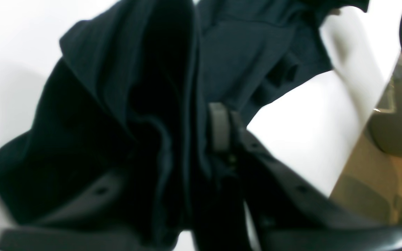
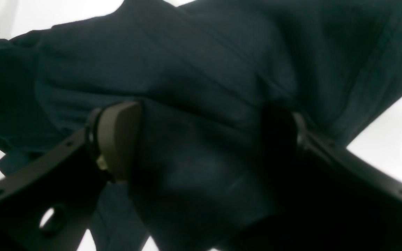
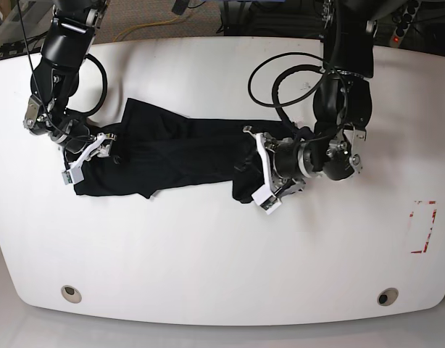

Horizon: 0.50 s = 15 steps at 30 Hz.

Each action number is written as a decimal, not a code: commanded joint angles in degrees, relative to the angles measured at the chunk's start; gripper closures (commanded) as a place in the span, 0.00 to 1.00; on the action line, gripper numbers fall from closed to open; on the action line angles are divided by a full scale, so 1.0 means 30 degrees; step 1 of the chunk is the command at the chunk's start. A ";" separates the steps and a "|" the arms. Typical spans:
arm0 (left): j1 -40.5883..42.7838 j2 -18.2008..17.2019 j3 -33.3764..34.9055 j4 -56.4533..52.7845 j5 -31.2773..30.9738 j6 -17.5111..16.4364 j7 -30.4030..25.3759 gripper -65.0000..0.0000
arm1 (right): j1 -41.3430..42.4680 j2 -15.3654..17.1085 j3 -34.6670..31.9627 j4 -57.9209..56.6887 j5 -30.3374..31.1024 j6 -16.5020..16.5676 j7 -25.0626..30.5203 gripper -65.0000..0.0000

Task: Fold the T-shirt properly
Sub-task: 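Move the left gripper inward along the strip and grasp its middle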

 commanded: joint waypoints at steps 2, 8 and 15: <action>-0.0891 0.0381 0.0450 -0.0311 -0.0351 -0.0026 -0.0351 0.42 | 0.0001 0.0126 -0.0076 -0.0005 -0.0533 -0.0178 -0.0935 0.23; -0.1917 0.0938 0.2765 0.0158 -0.0351 -0.0026 -0.0351 0.27 | 0.0030 0.0126 -0.0076 -0.0005 -0.0533 -0.0178 -0.0935 0.23; -0.2649 0.0557 0.2355 0.2737 -0.0058 -0.0026 -0.0351 0.28 | 0.0089 0.0126 -0.0076 0.0054 -0.0533 -0.0178 -0.0935 0.23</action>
